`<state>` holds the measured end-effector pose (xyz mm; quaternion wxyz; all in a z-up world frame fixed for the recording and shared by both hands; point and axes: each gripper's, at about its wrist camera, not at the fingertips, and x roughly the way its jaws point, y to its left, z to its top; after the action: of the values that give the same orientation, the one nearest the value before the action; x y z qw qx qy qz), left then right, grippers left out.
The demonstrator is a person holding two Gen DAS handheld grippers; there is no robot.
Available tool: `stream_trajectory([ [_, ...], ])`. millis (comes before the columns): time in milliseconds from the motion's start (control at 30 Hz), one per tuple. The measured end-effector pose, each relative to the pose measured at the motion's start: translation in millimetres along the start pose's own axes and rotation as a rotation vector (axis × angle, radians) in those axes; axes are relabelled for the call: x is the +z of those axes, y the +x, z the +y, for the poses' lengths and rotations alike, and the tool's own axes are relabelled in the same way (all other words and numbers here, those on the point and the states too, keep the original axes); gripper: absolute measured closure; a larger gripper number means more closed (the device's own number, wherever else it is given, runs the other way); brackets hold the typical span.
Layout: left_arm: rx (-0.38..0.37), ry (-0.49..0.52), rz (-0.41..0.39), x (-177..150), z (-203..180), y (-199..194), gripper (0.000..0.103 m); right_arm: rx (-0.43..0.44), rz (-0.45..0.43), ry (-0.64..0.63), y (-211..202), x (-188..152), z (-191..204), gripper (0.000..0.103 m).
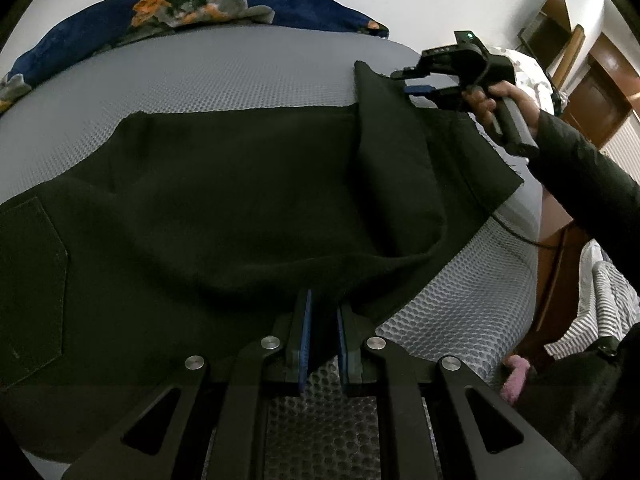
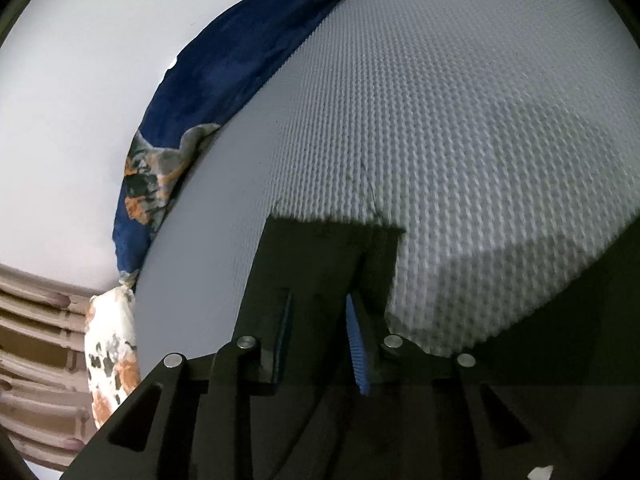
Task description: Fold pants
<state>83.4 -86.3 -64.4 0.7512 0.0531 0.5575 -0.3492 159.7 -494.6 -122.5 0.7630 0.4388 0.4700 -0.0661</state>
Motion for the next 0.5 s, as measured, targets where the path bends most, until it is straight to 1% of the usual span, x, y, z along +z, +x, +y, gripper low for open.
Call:
stream_trajectory([
  [67, 0.000, -0.002, 0.004, 0.3, 0.5, 0.4, 0.091, -0.004, -0.004, -0.002, 2.4, 5.5, 0.3, 0.080],
  [133, 0.001, -0.003, 0.006, 0.5, 0.5, 1.0, 0.091, -0.011, -0.006, -0.013, 4.6, 10.2, 2.6, 0.084],
  [167, 0.001, -0.005, 0.008, 0.2, 0.4, 1.4, 0.091, -0.015, -0.003, -0.020, 5.7, 11.7, 4.1, 0.091],
  [200, 0.001, -0.006, 0.009, 0.4, 0.5, 2.0, 0.091, -0.024, 0.001, -0.034, 6.8, 12.7, 6.5, 0.095],
  [267, 0.002, -0.004, 0.010, 0.3, 0.5, 2.8, 0.091, -0.030, -0.005, -0.062, 6.8, 12.4, 14.0, 0.098],
  [367, 0.001, -0.005, 0.009, 0.5, 0.7, 3.3, 0.091, -0.054, -0.055, -0.117, -11.5, 7.6, 26.4, 0.099],
  [467, 0.001, 0.005, 0.008, 1.0, -0.3, 3.8, 0.091, -0.099, -0.126, -0.180, -46.8, -1.1, 35.2, 0.099],
  [500, 0.000, 0.010, 0.007, 1.1, -0.9, 3.7, 0.091, -0.130, -0.157, -0.200, -64.8, -8.3, 35.5, 0.099],
])
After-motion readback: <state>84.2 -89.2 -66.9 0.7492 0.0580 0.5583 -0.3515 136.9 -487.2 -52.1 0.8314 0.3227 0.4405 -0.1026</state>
